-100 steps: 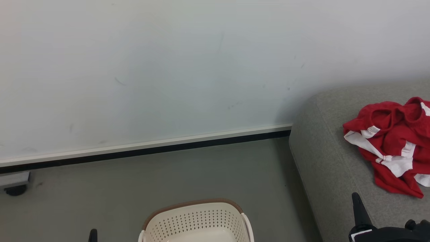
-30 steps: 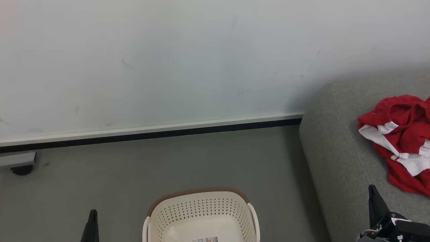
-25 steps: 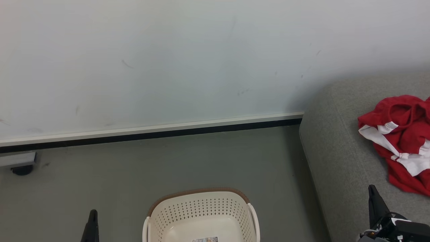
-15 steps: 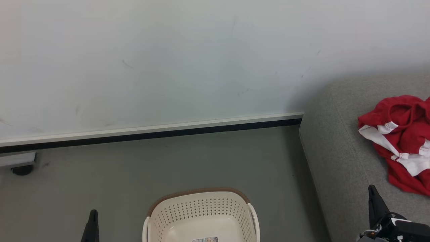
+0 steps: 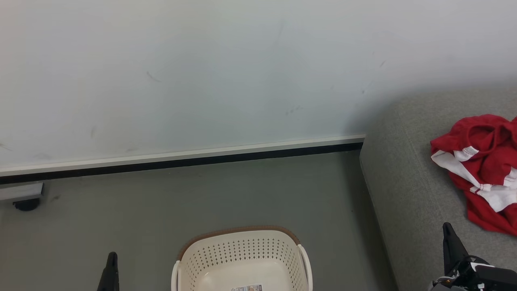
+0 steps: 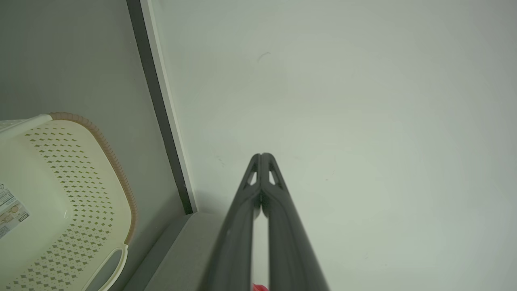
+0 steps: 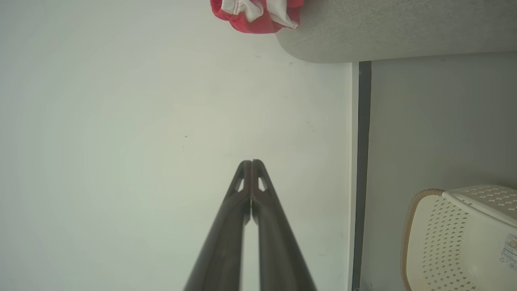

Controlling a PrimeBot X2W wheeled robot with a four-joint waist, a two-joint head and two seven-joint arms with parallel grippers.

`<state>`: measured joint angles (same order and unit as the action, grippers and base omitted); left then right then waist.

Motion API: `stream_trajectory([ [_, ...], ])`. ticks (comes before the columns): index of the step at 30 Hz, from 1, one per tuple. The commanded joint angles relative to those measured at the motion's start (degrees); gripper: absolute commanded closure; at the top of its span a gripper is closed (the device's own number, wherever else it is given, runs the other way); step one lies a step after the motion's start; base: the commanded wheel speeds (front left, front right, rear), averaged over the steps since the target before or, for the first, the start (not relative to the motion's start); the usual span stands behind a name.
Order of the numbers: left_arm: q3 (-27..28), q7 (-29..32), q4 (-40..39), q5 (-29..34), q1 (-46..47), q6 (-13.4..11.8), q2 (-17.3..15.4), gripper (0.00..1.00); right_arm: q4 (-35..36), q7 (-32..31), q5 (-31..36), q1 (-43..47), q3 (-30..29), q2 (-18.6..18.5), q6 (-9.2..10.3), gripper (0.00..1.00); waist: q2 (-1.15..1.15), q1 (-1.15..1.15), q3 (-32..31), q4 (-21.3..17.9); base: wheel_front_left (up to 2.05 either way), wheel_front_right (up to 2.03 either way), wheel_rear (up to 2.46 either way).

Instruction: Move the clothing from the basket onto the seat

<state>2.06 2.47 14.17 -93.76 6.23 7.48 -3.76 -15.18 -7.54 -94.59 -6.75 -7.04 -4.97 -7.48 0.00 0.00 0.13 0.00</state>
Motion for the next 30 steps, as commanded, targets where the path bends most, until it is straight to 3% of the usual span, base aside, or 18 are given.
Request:
stream_trajectory([
  [1, 0.3, 0.1, 0.1, 0.0, 0.6, 0.1, -0.1, 1.00, 0.1, 0.0, 0.6, -0.6, -0.1, 0.3, -0.02, 1.00, 0.00, 0.00, 0.0, 0.0, 0.00, 0.00, 0.00],
  [30, 0.6, 0.5, 0.1, 0.5, 0.6, 0.1, 0.2, 1.00, 0.0, -0.6, 1.0, -0.7, -0.8, 0.7, -0.02, 1.00, 0.00, 0.00, 0.0, 0.0, 0.00, 0.00, 0.00],
])
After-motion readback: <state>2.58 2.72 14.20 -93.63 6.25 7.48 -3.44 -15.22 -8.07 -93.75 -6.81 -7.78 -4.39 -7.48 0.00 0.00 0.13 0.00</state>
